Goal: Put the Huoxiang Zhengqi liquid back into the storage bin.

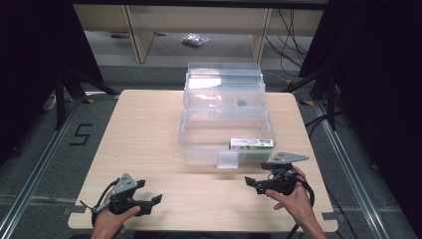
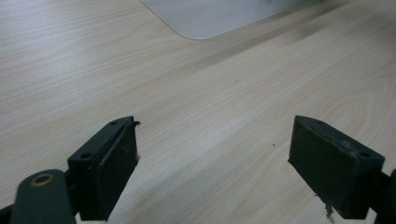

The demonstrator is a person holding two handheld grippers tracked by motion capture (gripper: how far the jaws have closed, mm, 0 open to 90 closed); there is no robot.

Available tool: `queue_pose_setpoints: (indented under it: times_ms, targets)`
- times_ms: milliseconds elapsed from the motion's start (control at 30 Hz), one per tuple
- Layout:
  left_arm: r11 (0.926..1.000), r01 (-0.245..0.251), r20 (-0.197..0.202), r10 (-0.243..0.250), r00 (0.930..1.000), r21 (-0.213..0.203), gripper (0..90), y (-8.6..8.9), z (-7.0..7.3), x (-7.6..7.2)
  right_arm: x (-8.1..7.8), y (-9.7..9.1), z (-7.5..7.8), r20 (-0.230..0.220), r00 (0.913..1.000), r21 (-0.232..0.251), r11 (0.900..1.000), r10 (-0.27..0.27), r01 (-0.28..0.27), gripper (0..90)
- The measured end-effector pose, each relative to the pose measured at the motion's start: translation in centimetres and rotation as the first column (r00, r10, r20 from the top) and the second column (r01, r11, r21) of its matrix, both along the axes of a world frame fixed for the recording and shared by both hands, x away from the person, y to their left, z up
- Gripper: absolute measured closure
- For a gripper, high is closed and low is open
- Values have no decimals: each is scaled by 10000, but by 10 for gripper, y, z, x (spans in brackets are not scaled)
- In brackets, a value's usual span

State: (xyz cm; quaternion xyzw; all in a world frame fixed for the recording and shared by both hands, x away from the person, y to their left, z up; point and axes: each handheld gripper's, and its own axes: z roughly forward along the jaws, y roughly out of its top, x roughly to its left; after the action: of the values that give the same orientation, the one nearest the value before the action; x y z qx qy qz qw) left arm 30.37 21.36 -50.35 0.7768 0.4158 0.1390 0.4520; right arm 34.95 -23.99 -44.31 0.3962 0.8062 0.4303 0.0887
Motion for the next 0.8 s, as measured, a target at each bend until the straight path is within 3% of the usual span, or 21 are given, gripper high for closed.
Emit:
queue_pose_setpoints:
  times_ms: [33,67,100,133,167,267,300,333,367,433,467,500,567,633,667,700,733,800]
  targets:
    - [10000,0,1,0,10000,0,149,0,0,0,1,-2,-1,143,9998,-130,9999,101,-99,161]
    - [10000,0,3,0,10000,5,149,0,0,0,-1,-1,-2,-57,10000,-120,9999,-25,24,161]
    - [10000,2,1,-2,10000,5,149,0,0,0,0,-2,-4,275,9996,-275,9996,40,-32,161]
    - [10000,-52,-7,52,10000,70,149,0,1,-1,-3,-1,-4,-161,9998,-109,9998,-154,152,161]
    - [10000,-25,31,25,10000,7,149,0,1,0,-2,-2,-5,86,9999,-223,9997,-66,68,161]
    - [10000,-32,26,32,10000,8,149,0,1,-1,-2,-4,-7,284,9996,-176,9998,66,-61,161]
    - [10000,-25,29,25,10000,11,149,0,0,0,-4,-4,-7,60,10000,-92,9999,-72,72,161]
    - [10000,-29,21,29,10000,6,149,0,0,0,-3,-5,-9,310,9995,-39,10000,7,-6,161]
    - [10000,-23,26,23,10000,-1,149,0,0,0,-4,-4,-10,70,10000,86,10000,1,-2,161]
    - [10000,20,14,-20,10000,59,149,0,1,-1,-4,-5,-11,228,9997,-34,10000,42,-41,161]
    - [9999,37,11,-37,10000,99,149,0,1,-1,-5,-4,-12,0,10000,151,9999,-21,21,161]
    - [9999,-81,23,81,10000,-111,149,-1,0,-1,-6,-5,-12,75,10000,49,10000,-19,18,161]
    - [9999,-68,23,68,10000,-94,149,-1,1,-1,-6,-6,-12,309,9995,-156,9999,-28,33,161]
    - [10000,1,7,-1,10000,58,149,0,1,-1,-9,-5,-12,-45,10000,72,10000,-55,55,161]
    - [10000,-11,13,11,10000,25,149,0,0,0,-7,-6,-13,205,9998,3,10000,64,-64,161]
    - [10000,3,22,-3,10000,20,149,-1,0,0,-7,-7,-12,151,9998,-83,9998,157,-156,161]
    - [10000,43,16,-43,10000,62,149,0,1,-1,-10,-5,-13,-160,9999,190,9998,24,-21,161]
    - [10000,-33,38,33,10000,-1,149,-1,1,-1,-9,-7,-14,142,9999,62,9999,79,-80,161]
